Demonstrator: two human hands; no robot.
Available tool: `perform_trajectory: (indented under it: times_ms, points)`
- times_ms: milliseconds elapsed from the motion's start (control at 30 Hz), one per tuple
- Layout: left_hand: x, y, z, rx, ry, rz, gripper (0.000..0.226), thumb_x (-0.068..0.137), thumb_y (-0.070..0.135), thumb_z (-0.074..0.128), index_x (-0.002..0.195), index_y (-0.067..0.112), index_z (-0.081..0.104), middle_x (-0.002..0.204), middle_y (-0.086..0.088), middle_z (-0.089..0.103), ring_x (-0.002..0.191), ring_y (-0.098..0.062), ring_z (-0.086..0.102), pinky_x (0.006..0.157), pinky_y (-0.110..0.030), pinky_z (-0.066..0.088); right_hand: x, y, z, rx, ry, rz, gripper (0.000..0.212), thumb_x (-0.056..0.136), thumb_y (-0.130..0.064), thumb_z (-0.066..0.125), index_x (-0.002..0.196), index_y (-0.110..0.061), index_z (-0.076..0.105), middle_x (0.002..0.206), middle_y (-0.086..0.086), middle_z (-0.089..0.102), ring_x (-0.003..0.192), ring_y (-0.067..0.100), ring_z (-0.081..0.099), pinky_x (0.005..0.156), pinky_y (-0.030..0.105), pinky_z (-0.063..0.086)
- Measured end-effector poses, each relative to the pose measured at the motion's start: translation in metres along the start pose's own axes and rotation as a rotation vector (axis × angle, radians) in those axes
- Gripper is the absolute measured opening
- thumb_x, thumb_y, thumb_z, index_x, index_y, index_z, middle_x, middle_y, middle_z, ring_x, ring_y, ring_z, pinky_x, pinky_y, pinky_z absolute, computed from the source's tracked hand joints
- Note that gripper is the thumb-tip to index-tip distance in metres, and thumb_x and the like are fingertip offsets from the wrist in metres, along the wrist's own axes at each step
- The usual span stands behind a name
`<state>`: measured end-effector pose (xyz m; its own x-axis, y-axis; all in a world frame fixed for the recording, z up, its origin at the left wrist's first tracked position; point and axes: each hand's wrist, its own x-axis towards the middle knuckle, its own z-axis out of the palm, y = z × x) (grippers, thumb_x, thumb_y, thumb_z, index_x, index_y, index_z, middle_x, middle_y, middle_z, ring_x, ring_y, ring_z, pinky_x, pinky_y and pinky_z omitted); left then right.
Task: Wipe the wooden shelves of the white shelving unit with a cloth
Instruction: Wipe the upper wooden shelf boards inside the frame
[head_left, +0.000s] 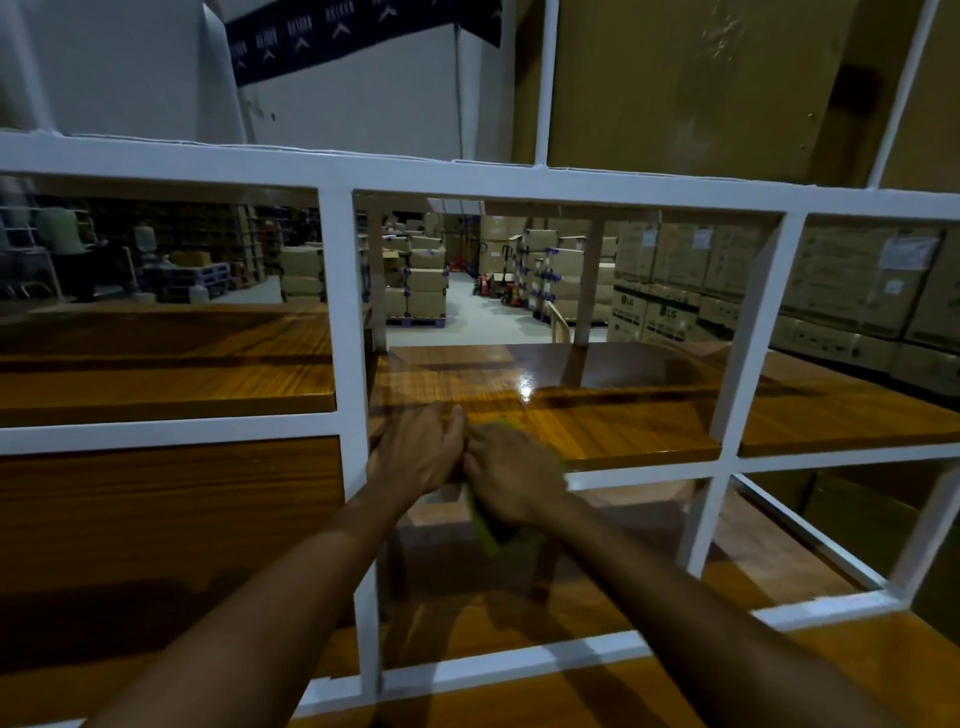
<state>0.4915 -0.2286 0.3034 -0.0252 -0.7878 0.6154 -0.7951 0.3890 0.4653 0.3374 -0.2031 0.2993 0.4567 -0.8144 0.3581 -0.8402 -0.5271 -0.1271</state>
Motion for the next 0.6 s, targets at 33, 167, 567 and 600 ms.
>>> perform_trajectory:
  times_ms: [33,167,567,600]
  points:
    - [-0.001,0.002,-0.001,0.056,-0.008,-0.001,0.056,0.092,0.047,0.018,0.082,0.011,0.059,0.078,-0.004,0.063,0.07,-0.021,0.059,0.066,-0.032,0.044,0.012,-0.013,0.001,0.032,-0.023,-0.022,0.041,0.104,-0.041,0.033,0.122,-0.018,0.062,0.125,0.007,0.063,0.114,0.025,0.057,0.101,0.044,0.043]
    - [0.004,-0.001,-0.002,0.146,-0.004,-0.106,0.046,0.098,0.04,0.023,0.097,0.009,0.058,0.086,0.0,0.055,0.083,-0.021,0.056,0.072,-0.031,0.037,0.06,-0.017,-0.004,0.125,-0.234,0.014,0.024,0.101,-0.025,0.051,0.113,-0.009,0.064,0.116,0.013,0.065,0.106,0.031,0.061,0.086,0.039,0.047]
    - [-0.002,0.001,0.001,0.052,-0.003,-0.022,0.043,0.091,0.046,0.025,0.073,0.021,0.053,0.064,-0.001,0.054,0.055,-0.013,0.052,0.056,-0.03,0.041,0.05,0.185,-0.036,0.147,-0.176,0.478,0.046,0.105,-0.051,0.029,0.135,-0.028,0.056,0.145,0.013,0.052,0.131,0.032,0.048,0.109,0.052,0.039]
    - [-0.002,0.001,0.001,0.052,0.002,-0.021,0.042,0.091,0.046,0.026,0.073,0.02,0.054,0.063,0.0,0.054,0.055,-0.013,0.052,0.056,-0.03,0.04,0.053,0.187,-0.034,0.151,-0.155,0.506,0.046,0.105,-0.05,0.028,0.132,-0.026,0.057,0.143,0.014,0.054,0.128,0.033,0.049,0.108,0.053,0.04]
